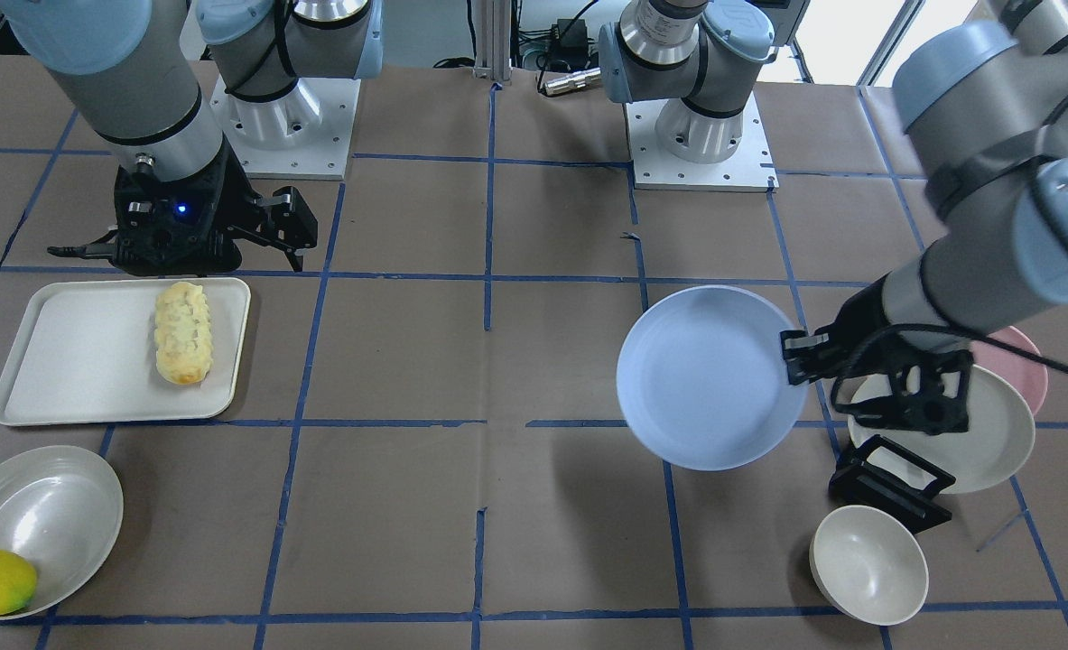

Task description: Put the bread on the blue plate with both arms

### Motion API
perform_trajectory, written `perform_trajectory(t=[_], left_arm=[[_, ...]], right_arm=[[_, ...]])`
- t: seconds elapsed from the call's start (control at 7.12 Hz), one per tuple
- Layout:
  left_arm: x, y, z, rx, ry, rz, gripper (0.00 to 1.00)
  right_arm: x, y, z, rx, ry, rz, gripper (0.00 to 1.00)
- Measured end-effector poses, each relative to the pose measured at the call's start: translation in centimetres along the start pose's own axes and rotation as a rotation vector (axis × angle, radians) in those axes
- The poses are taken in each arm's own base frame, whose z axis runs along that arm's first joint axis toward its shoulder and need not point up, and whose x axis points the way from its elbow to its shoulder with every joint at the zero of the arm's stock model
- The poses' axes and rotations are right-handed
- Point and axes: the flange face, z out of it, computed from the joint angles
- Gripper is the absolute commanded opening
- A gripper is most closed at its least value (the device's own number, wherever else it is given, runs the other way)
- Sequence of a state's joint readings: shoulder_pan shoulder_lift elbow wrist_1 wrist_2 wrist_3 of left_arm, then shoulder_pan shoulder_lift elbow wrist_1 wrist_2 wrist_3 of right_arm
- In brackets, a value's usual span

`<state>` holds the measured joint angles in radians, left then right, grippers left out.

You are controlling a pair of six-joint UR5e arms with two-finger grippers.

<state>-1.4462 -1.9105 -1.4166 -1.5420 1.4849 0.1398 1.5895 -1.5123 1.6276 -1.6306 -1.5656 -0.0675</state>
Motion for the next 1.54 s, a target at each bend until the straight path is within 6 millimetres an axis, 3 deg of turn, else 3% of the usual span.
perform_trajectory(t=[0.42,0.7,0.84,0.98,1.26,1.54], left_arm=[[11.8,-2.6,8.0,-0.011,0.090,-0.012,0.11],[16.5,-2.2,13.3,-0.073,0.088,0.020,0.25],[17.4,-1.6,15.5,-0.101,0.083,0.029,0.52],[17.7,-1.0,17.2,-0.125,0.077,0.033,0.96],[18.0,-0.7,18.1,-0.129,0.072,0.038,1.00],[17.7,-0.7,14.6,-0.081,0.065,0.043,1.00]], right_arm=[[0.2,0.0,0.1,-0.002,0.003,0.002,1.00],[0.5,0.0,0.1,-0.005,0.024,0.001,1.00],[0.6,0.0,0.1,-0.005,0.030,0.000,1.00],[0.7,0.0,0.1,-0.006,0.032,0.000,1.00],[0.7,0.0,0.2,-0.007,0.034,0.001,1.00],[1.4,-0.1,0.5,-0.015,0.033,0.001,1.00]])
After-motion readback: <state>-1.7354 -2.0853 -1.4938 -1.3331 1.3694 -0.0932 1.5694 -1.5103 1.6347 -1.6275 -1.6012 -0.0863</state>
